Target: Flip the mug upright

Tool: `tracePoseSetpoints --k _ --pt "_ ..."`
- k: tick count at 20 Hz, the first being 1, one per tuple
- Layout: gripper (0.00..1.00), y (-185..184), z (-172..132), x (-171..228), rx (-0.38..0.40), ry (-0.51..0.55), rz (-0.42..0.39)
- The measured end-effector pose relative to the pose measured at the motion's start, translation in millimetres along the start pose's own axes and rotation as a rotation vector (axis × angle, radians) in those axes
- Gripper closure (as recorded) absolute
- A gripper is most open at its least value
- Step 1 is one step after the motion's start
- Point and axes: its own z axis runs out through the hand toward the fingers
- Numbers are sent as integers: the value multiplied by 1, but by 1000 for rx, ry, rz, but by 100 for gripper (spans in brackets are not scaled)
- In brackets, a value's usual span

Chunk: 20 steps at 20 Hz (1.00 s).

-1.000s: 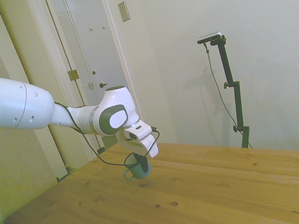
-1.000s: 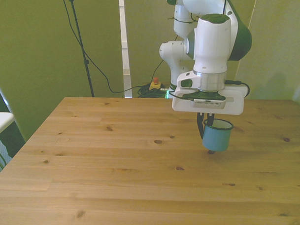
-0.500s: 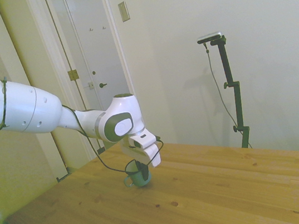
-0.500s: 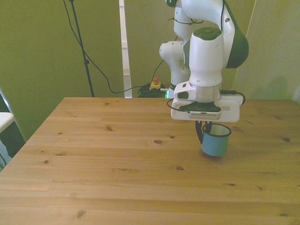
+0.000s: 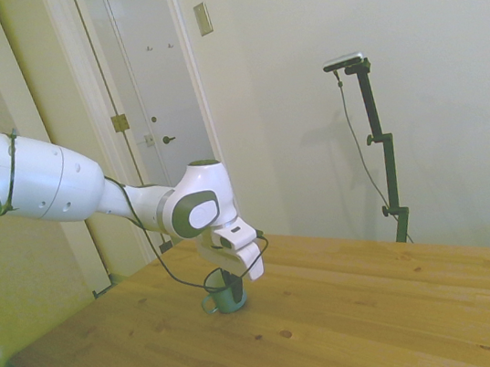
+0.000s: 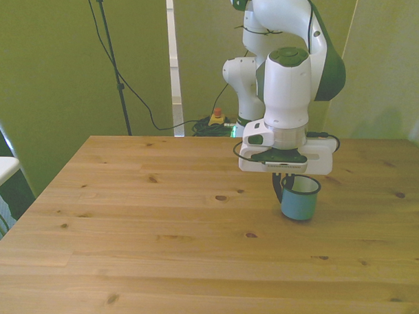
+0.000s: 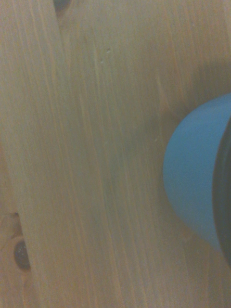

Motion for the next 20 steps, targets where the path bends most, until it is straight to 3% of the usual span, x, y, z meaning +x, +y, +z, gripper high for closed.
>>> tracePoseSetpoints --k 8,20 --pt "0 0 -13 -1 26 2 -8" --pt "0 35 -107 -26 103 123 -48"
